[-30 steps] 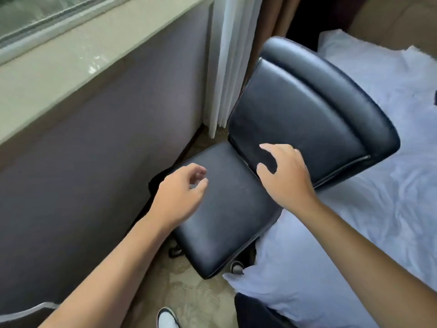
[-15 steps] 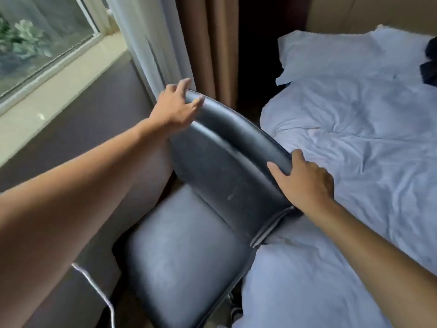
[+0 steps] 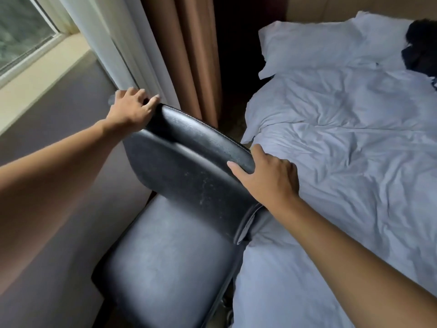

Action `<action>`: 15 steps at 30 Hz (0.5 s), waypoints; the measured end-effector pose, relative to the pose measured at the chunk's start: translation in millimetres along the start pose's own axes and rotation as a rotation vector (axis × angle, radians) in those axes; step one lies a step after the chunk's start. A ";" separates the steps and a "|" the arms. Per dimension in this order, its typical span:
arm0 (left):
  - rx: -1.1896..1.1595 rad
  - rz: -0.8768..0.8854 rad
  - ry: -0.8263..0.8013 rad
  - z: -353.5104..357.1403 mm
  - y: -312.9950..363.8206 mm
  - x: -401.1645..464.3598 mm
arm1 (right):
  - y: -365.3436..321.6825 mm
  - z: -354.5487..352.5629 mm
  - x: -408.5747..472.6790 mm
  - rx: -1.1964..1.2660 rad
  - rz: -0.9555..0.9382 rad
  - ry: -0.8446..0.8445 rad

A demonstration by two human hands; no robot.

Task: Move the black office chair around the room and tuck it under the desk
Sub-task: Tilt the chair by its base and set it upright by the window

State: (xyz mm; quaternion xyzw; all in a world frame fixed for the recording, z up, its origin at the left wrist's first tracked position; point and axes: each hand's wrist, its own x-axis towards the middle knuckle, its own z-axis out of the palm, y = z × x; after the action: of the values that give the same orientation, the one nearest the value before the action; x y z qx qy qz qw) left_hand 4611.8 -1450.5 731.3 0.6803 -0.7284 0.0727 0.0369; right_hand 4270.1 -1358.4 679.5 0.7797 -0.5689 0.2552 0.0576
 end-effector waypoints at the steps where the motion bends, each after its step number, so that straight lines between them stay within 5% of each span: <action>1: 0.022 -0.010 0.026 0.8 -5.6 -5.1 | -2.4 2.0 3.1 0.009 -0.006 0.002; 15: -0.096 -0.273 0.066 17.8 -67.5 -23.5 | -25.3 40.0 60.0 0.106 -0.051 -0.092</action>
State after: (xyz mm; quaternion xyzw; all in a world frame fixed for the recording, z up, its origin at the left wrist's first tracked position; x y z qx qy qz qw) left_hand 4681.6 -1434.4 714.0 0.7677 -0.6301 0.0546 0.1027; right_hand 4319.9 -1416.3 677.9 0.8068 -0.5365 0.2473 -0.0032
